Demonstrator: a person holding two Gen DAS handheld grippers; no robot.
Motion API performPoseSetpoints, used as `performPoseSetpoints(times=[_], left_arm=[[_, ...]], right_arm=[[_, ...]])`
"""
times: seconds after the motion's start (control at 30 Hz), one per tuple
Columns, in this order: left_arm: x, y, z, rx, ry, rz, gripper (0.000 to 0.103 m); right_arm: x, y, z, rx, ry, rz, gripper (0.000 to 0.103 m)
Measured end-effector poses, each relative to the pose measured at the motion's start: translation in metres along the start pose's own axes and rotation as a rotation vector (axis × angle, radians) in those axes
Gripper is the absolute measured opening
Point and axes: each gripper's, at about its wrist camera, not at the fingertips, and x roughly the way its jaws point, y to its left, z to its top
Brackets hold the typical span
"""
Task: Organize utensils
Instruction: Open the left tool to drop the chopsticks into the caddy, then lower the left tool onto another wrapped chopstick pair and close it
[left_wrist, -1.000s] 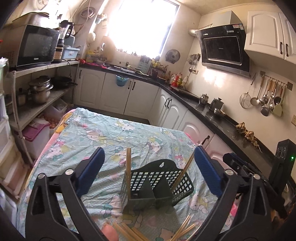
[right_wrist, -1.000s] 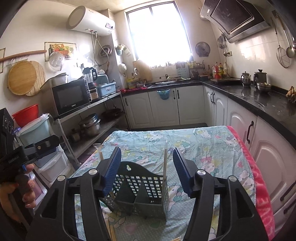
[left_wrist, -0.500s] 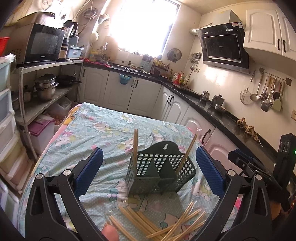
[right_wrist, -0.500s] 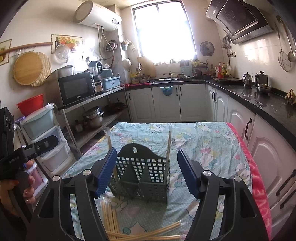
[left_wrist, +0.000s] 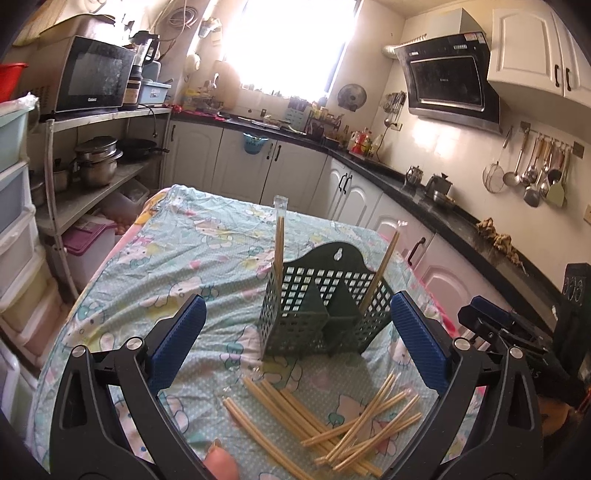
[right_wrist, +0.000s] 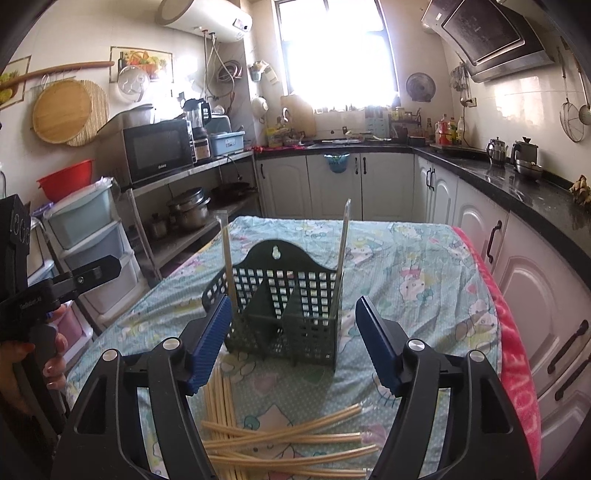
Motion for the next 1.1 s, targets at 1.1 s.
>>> performPoseSetpoints(times=[1.1], left_arm=[[0.052,0.027,-0.088,-0.036,0.284,0.058,0.092]], right_arm=[[0.054,-0.026,-0.077,0.049,0.265,-0.059,0.068]])
